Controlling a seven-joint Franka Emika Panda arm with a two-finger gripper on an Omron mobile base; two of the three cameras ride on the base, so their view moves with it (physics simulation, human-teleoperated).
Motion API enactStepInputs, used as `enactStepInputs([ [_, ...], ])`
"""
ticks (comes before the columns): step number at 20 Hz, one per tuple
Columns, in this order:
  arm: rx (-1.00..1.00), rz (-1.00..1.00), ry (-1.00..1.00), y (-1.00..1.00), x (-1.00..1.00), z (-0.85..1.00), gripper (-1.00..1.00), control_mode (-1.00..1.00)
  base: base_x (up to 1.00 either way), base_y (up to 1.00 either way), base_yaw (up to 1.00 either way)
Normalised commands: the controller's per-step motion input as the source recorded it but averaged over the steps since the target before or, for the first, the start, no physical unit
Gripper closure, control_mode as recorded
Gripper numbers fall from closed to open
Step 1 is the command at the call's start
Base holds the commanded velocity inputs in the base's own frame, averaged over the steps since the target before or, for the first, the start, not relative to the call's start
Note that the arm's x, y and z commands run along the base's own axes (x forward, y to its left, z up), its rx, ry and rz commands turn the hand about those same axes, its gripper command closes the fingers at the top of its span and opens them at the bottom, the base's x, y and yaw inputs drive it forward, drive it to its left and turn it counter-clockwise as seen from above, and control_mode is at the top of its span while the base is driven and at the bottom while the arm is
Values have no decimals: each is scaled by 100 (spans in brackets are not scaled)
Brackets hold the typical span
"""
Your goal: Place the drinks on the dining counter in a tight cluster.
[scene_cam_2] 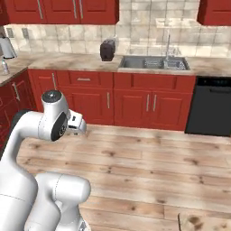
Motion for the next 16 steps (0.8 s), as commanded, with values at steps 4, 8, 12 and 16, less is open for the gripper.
enactStepInputs([
  [4, 0, 0, 0, 0, 0, 0, -100, 100, 4, 0, 93],
  [8, 0, 0, 0, 0, 0, 0, -100, 100, 49, 0, 46],
  [12, 0, 0, 0, 0, 0, 0, -100, 100, 81, 0, 7],
  [16, 0, 0, 0, 0, 0, 0, -100, 100, 90, 0, 0],
])
